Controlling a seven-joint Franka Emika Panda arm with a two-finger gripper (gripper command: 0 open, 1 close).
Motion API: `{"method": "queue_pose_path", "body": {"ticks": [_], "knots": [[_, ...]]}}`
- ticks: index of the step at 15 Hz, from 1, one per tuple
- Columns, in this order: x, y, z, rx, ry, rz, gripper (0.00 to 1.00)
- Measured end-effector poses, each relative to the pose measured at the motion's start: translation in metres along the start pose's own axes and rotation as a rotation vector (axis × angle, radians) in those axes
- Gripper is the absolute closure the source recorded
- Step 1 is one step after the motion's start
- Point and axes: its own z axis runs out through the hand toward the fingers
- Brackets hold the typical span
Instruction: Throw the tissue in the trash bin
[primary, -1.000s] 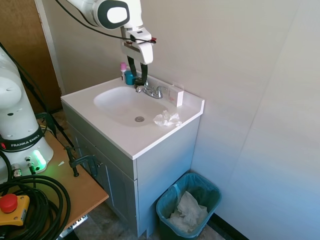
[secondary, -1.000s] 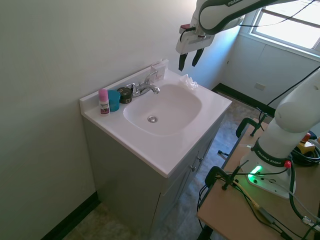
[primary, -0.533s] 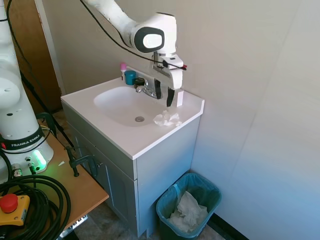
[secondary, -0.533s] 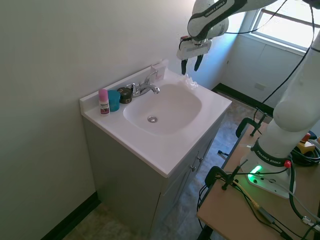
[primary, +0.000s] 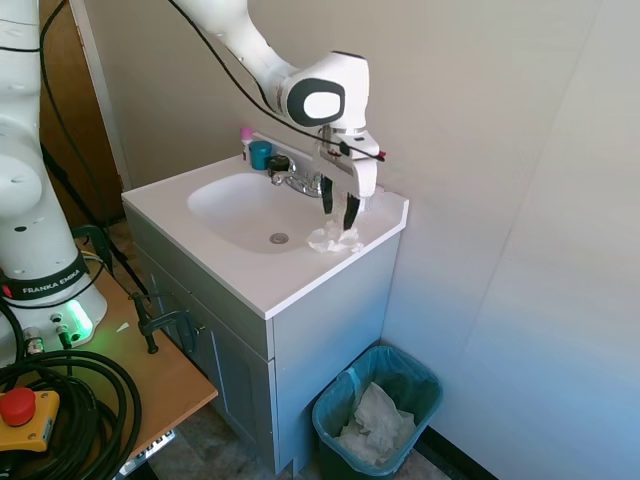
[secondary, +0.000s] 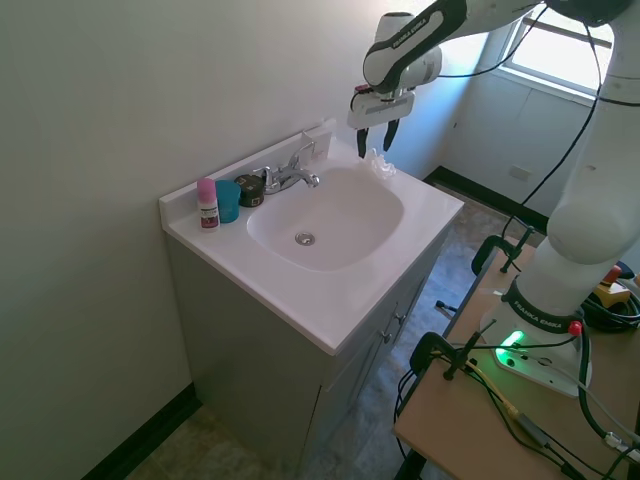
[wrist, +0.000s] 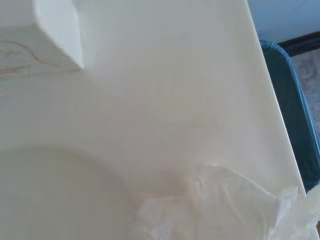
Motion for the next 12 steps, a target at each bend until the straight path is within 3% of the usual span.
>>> {"method": "queue_pose_path", "body": {"ticks": [4, 5, 12], "knots": [[0.006, -0.008, 0.022, -0.024, -0.016, 0.002, 0.00], [0.007, -0.011, 0.026, -0.030, -0.020, 0.002, 1.00], [0.018, -0.019, 0.042, -0.055, -0.071, 0.029, 1.00]]}}
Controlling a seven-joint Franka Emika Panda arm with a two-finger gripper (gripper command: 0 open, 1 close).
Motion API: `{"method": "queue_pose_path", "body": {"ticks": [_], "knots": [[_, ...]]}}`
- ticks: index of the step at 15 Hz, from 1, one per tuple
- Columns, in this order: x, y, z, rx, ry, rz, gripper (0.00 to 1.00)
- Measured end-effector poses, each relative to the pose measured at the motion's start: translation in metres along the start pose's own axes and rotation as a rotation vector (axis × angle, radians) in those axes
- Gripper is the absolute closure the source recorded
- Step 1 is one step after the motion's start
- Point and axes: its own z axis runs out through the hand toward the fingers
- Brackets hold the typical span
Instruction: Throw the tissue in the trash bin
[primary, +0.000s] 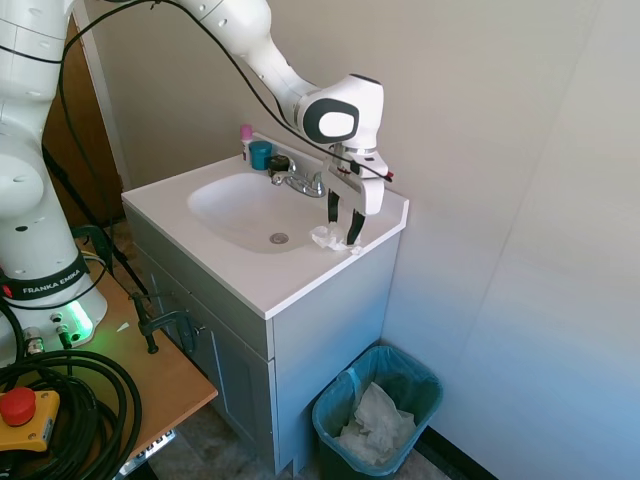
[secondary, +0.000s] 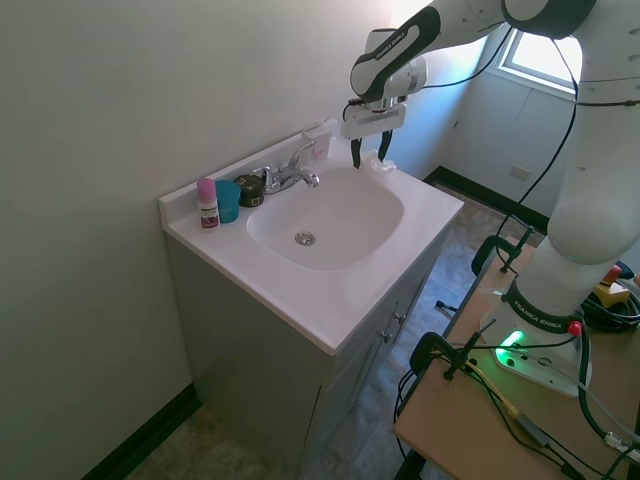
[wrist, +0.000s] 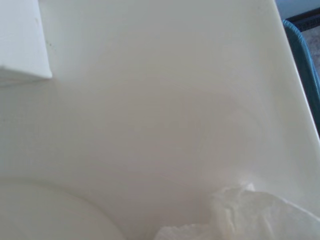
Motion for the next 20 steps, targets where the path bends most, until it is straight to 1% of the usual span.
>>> {"method": "queue_pose_path", "body": {"ticks": [5, 16, 18, 20], "knots": [[-0.004, -0.012, 0.003, -0.008, -0.006, -0.016, 1.00], [-0.007, -0.017, 0.001, 0.014, -0.017, -0.001, 1.00], [-0.006, -0.016, -0.007, 0.033, -0.017, 0.013, 1.00], [-0.002, -0.012, -0.033, 0.074, -0.011, 0.038, 1.00]]}}
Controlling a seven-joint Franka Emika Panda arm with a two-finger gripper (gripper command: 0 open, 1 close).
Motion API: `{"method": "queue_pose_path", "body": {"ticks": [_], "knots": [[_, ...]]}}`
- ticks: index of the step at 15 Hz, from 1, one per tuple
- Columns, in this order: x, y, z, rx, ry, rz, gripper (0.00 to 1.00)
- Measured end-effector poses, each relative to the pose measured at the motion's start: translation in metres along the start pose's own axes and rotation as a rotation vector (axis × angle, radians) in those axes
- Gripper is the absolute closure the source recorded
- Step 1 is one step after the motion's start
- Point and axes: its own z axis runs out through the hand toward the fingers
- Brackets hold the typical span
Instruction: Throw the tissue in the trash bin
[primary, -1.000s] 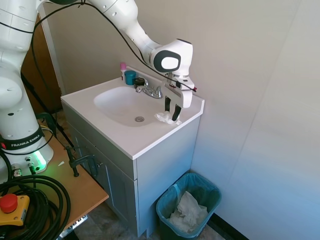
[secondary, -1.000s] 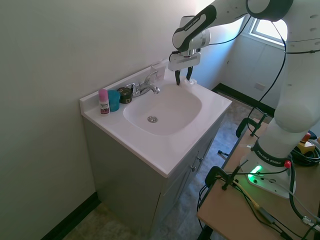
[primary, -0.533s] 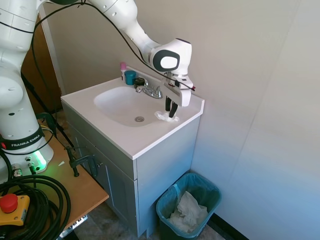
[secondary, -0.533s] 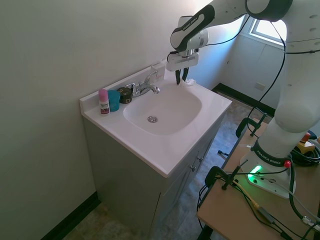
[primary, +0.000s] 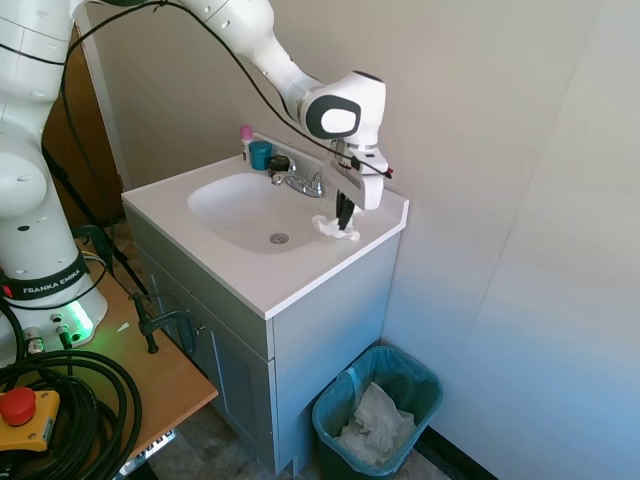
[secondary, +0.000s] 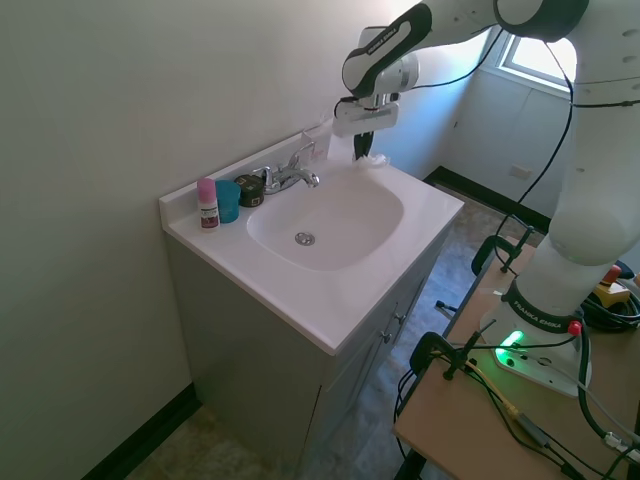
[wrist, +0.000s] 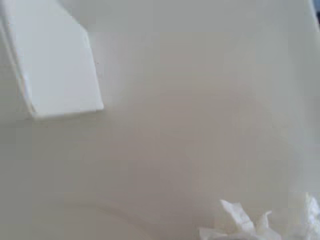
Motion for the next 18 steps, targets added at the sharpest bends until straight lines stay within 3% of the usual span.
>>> {"method": "queue_pose_path", "body": {"ticks": [4, 6, 8, 14, 18], "knots": [[0.033, 0.020, -0.076, 0.130, 0.039, 0.102, 1.00], [0.065, 0.033, -0.095, 0.181, 0.047, 0.181, 1.00], [0.103, 0.044, -0.096, 0.195, 0.035, 0.258, 1.00], [0.180, 0.036, -0.003, 0.071, 0.006, 0.388, 1.00], [0.215, 0.040, 0.025, 0.017, 0.000, 0.420, 1.00]]}}
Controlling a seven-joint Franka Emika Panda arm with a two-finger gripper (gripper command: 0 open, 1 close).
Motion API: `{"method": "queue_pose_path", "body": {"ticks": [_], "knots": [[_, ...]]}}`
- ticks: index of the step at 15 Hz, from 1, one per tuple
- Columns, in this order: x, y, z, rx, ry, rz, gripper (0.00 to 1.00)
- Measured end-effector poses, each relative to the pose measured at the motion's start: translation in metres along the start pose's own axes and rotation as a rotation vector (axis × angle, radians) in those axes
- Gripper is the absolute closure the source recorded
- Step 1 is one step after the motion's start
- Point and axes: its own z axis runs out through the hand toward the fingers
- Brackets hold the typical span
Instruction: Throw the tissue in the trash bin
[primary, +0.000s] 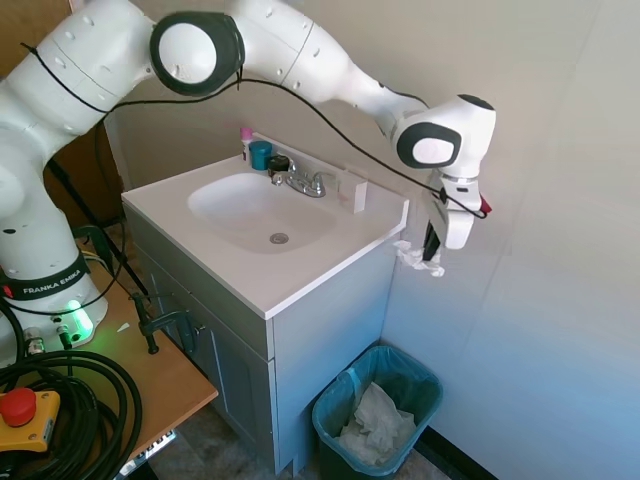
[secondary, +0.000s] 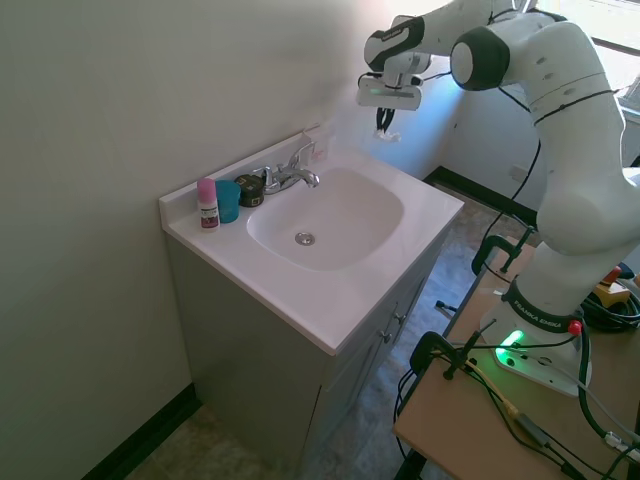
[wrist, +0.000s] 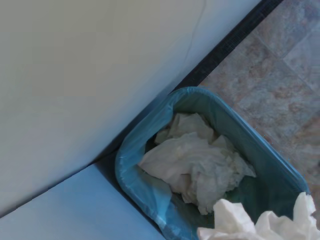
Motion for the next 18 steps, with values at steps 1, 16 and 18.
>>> {"method": "queue_pose_path", "body": {"ticks": [1, 16, 18], "knots": [[0.006, 0.000, 0.006, -0.010, -0.001, 0.003, 1.00], [0.012, -0.002, 0.021, -0.063, -0.013, -0.074, 0.00], [0.012, -0.002, 0.022, -0.065, -0.015, -0.083, 0.00]]}}
